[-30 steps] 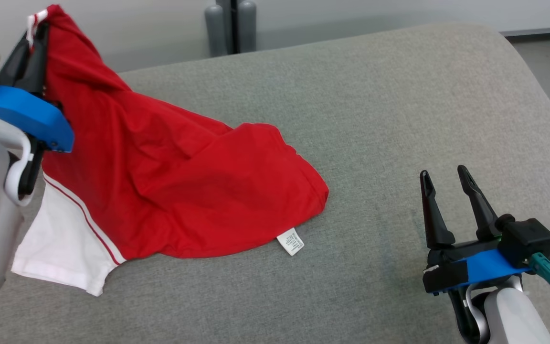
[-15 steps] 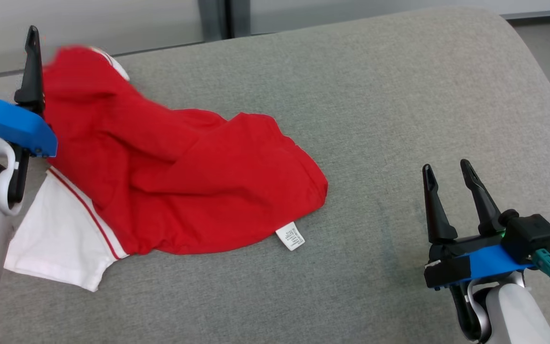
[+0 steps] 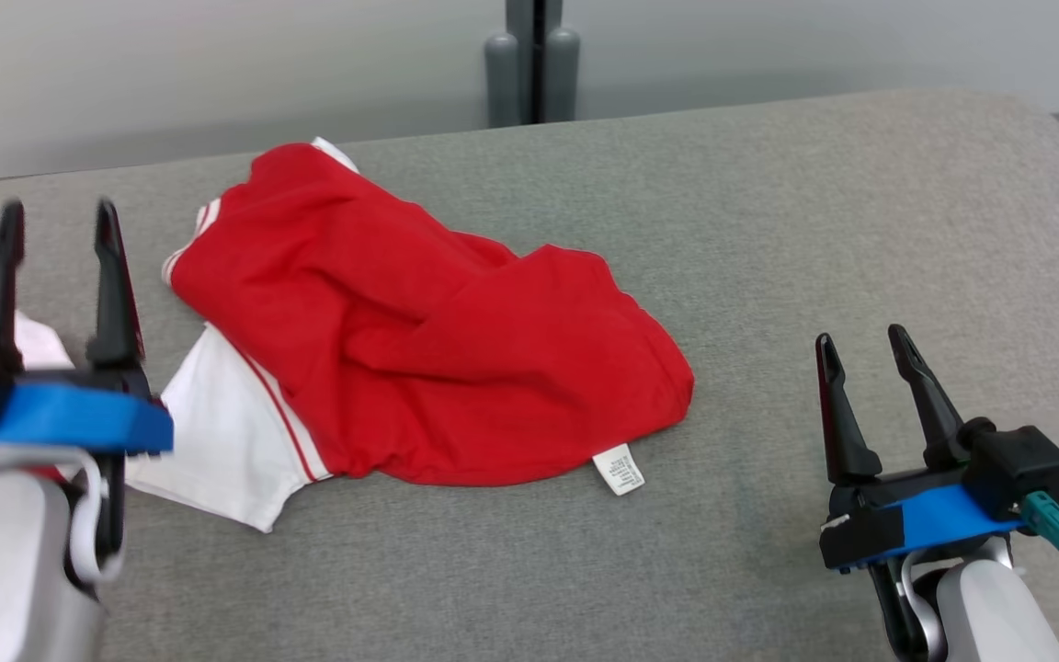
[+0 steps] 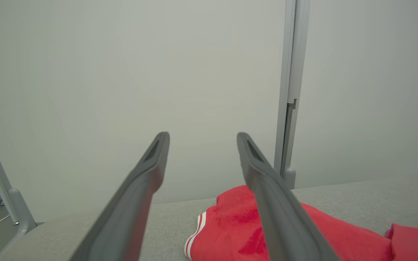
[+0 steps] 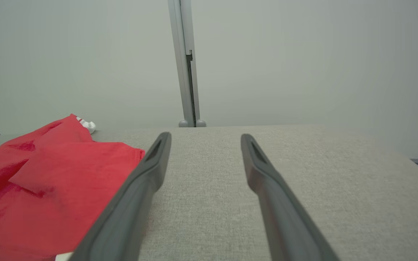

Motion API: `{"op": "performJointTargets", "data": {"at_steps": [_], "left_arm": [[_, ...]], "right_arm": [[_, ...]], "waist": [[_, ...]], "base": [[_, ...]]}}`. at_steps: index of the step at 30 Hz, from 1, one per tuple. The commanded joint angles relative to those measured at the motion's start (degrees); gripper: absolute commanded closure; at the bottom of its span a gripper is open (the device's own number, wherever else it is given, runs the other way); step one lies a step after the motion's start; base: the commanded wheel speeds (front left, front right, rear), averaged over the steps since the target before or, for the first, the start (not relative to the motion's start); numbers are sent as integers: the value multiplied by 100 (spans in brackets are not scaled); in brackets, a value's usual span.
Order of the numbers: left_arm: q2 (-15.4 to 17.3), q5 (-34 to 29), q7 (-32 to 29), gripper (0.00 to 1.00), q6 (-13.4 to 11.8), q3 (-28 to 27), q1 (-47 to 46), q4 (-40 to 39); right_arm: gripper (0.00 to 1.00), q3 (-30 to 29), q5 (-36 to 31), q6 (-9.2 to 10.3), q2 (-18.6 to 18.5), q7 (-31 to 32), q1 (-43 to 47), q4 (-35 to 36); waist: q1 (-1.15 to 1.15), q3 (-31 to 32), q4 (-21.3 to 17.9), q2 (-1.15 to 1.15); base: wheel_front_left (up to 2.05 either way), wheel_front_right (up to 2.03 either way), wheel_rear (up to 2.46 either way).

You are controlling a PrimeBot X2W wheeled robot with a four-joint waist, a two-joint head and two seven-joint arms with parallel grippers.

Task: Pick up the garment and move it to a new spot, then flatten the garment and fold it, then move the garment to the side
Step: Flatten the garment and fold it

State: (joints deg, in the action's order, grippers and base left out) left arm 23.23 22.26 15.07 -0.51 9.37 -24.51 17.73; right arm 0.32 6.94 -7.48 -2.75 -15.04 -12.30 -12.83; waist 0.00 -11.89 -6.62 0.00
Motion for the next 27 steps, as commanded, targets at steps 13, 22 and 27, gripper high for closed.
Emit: {"op": "performJointTargets", "data": {"at_steps": [13, 22, 27], "left_arm": [[-800, -724, 15, 0, 330, -827, 1321, -474], [-750, -886, 15, 0, 602, -793, 1014, 428], [-656, -776, -28, 0, 701, -696, 778, 1253]], "right_arm": [[0, 20, -107, -3, -26, -22, 87, -87], [0, 91, -92, -3, -26, -22, 38, -108], [0, 94, -76, -3, -25, -22, -5, -85]], "waist": [[0, 129, 410, 0], [0, 32, 318, 0], [0, -111, 227, 0]], "base": [[0, 0, 0], [0, 0, 0], [0, 0, 0]]}}
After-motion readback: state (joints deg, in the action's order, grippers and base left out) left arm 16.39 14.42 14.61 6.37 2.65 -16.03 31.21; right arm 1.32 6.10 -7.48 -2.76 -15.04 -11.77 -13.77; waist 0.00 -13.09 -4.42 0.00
